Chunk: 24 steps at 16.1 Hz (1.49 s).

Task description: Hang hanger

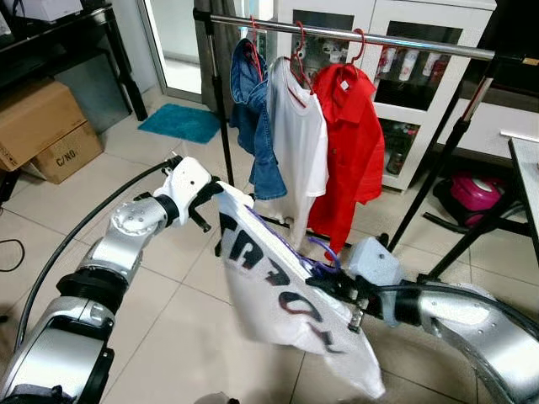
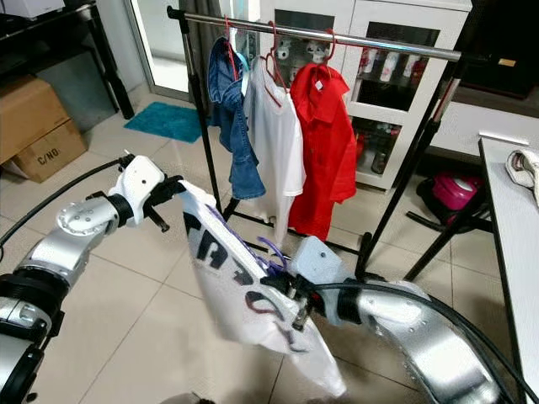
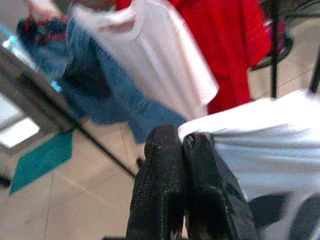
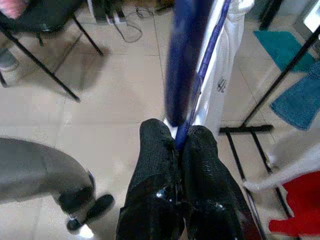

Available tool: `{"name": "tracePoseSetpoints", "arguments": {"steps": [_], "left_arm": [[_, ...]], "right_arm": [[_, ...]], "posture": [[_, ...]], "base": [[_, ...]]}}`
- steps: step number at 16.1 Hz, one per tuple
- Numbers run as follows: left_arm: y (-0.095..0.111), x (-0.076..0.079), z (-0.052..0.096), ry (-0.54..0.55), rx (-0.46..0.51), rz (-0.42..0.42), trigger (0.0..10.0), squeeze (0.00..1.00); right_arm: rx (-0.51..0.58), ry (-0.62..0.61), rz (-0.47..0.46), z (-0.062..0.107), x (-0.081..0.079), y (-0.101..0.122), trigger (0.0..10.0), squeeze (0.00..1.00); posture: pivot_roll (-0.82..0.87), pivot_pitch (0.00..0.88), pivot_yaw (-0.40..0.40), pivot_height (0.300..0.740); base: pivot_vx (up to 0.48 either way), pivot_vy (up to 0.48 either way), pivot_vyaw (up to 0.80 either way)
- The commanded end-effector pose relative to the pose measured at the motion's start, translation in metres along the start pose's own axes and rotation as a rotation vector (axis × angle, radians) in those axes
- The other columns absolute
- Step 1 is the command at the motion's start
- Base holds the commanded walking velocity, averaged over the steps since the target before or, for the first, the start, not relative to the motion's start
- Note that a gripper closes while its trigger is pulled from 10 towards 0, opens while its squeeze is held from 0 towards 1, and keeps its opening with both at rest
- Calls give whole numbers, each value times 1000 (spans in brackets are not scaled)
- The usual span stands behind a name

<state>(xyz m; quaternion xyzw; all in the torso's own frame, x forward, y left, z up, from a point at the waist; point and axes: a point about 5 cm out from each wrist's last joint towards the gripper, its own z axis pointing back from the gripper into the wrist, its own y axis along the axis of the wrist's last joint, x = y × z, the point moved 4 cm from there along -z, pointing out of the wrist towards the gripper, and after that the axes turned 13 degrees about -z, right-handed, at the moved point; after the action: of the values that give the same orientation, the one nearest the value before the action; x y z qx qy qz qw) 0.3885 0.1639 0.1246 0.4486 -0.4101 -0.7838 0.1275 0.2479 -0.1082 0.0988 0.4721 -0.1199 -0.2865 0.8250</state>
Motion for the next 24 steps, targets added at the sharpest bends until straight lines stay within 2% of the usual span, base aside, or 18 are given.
{"name": "tracePoseSetpoints", "arguments": {"steps": [1,2,3,4,5,6,9,10,12,13,14,16,17,18,20,22,23,24], "left_arm": [[29,-26,0,58,77,-52,0,0],[31,-24,-2,45,82,-59,0,0],[43,2,-12,-73,123,-97,0,0],[47,12,-14,-118,137,-111,0,0],[49,32,-17,-208,148,-138,0,0],[49,72,-19,-353,161,-164,0,0],[51,88,-19,-406,167,-159,0,0],[54,99,-20,-436,179,-162,0,0],[55,102,-20,-440,183,-163,0,0],[59,109,-21,-442,190,-178,0,0],[58,109,-22,-429,177,-186,0,0],[55,108,-22,-417,158,-191,0,0],[38,101,-20,-391,82,-223,0,0],[11,85,-14,-346,-42,-282,0,0],[-19,55,0,-274,-181,-320,0,0],[-30,45,7,-254,-227,-320,0,0],[-44,35,16,-224,-282,-315,0,0],[-62,14,31,-153,-361,-309,0,0]], "right_arm": [[-205,-48,-66,-9,11,-39,0,0],[-212,-51,-65,-11,12,-39,0,0],[-242,-89,-45,-20,22,-39,0,0],[-249,-104,-39,-23,25,-38,0,0],[-248,-129,-40,-28,31,-35,0,0],[-305,-161,-8,-34,42,-35,0,0],[-349,-169,11,-38,48,-37,0,0],[-380,-173,20,-42,51,-37,0,0],[-390,-173,23,-43,52,-38,0,0],[-506,-151,65,-47,52,-55,0,0],[-556,-149,81,-48,53,-64,0,0],[-584,-153,89,-48,55,-69,0,0],[-606,-166,88,-44,59,-74,0,0],[-660,-178,106,-30,65,-83,0,0],[-730,-171,120,-9,68,-99,0,0],[-691,-178,84,-6,69,-97,0,0],[-632,-194,48,-3,71,-93,0,0],[-554,-204,20,7,73,-88,0,0]], "posture": [[-112,0,55,740],[-112,0,55,740],[-106,0,55,740],[-103,0,54,740],[-102,0,56,740],[-105,0,60,740],[-104,0,60,740],[-107,0,61,740],[-107,0,61,740],[-106,0,59,740],[-106,0,58,740],[-100,0,55,740],[-98,0,54,740],[-97,0,52,740],[-95,0,50,740],[-92,0,47,740],[-92,0,47,740],[-93,0,48,740]], "base": [[0,0,0],[0,0,0],[0,0,0],[0,0,0],[0,0,0],[0,0,0],[0,0,0],[0,0,0],[0,0,0],[0,0,0],[0,0,0],[0,0,0],[0,0,0],[0,0,0],[0,0,0],[0,0,0],[0,0,0],[0,0,0]]}}
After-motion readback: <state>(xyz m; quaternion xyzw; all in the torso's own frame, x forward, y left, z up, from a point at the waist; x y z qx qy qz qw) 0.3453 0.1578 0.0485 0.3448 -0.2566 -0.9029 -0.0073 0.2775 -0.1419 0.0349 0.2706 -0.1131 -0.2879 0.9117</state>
